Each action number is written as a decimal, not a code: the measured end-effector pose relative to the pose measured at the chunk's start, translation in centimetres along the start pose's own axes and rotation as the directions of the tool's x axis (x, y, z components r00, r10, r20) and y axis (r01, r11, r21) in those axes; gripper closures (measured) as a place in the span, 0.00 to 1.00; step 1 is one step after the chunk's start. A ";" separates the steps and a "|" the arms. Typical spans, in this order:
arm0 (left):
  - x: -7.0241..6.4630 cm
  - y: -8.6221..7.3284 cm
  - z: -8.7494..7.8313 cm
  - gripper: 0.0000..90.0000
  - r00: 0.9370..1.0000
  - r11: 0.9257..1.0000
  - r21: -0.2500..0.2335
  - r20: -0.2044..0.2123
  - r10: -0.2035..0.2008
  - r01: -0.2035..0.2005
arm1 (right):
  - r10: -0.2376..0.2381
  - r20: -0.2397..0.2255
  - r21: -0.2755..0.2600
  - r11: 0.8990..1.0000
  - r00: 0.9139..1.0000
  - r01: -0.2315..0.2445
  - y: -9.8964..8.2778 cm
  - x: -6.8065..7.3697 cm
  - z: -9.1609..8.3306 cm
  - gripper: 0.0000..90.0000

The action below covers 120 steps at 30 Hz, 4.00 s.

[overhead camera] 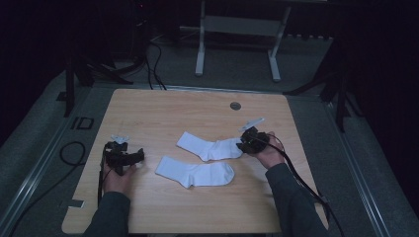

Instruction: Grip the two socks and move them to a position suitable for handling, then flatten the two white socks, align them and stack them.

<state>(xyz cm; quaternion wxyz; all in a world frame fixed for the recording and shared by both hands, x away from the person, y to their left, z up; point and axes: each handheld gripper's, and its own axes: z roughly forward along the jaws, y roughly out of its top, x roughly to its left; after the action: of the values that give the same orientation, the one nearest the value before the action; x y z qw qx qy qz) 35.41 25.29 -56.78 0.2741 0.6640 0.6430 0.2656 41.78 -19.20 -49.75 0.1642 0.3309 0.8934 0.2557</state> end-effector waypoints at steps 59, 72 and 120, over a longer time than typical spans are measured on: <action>-0.1 0.0 0.0 0.16 1.000 1.000 -0.001 0.004 0.007 -0.007 | -0.146 -0.199 0.144 0.974 0.969 0.176 2.2 2.7 4.0 0.86; -0.1 0.0 0.0 0.16 1.000 1.000 -0.002 0.006 0.010 -0.010 | -0.241 -0.216 0.063 0.964 0.946 0.260 5.0 4.9 4.7 0.73; -0.2 0.0 0.0 0.16 1.000 1.000 -0.005 0.009 0.009 -0.009 | -0.194 -0.160 -0.005 0.981 0.968 0.196 8.0 2.0 -1.1 0.91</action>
<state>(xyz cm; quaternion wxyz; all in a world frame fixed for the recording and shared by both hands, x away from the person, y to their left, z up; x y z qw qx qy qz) 35.41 25.12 -56.81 0.2774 0.6675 0.6380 0.2654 43.88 -13.01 -44.59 0.1149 0.2210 0.9332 0.2592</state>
